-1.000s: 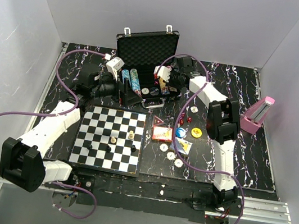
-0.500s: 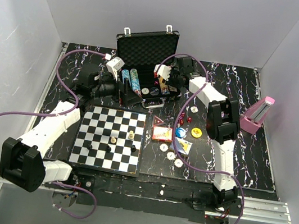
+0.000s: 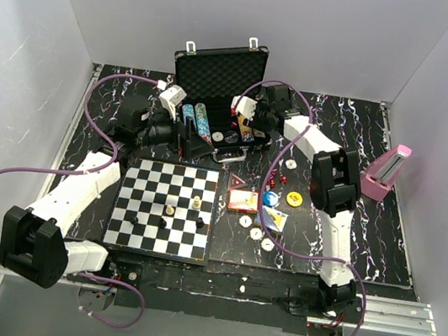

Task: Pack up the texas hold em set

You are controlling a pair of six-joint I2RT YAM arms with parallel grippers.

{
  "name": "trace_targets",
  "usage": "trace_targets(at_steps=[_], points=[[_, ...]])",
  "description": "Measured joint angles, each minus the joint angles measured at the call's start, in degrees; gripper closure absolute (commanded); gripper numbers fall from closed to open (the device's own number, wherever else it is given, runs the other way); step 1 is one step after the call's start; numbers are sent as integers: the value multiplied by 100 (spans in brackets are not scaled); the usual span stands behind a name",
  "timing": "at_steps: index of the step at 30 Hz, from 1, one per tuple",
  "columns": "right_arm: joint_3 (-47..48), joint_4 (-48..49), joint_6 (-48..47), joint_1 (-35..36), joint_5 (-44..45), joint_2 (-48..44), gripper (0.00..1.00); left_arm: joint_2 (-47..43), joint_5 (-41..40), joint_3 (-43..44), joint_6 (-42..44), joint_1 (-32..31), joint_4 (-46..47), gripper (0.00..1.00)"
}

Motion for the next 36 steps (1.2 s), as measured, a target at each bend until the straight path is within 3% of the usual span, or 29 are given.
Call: trace_targets(at_steps=[18,22,24,28,31,36], points=[[-315,518,-83,-85,66,-564,51,0,87,0,-79,0,118,2],[-669,857,203,-90,103,-649,47,0,90,0,-87,0,131,2],[-964,1228,586,-90,184,-767,42,0,87,0,-92,0,131,2],[-1248,1628,1755,-90,402,-1060,42,0,81,0,-90,0,120,2],[-933,1401,2927,-103,629,-1169,55,0,81,0,-90,0,109,2],[-17,597,4953,-201,684,-1167,65,0,79,0,-90,0,103,2]])
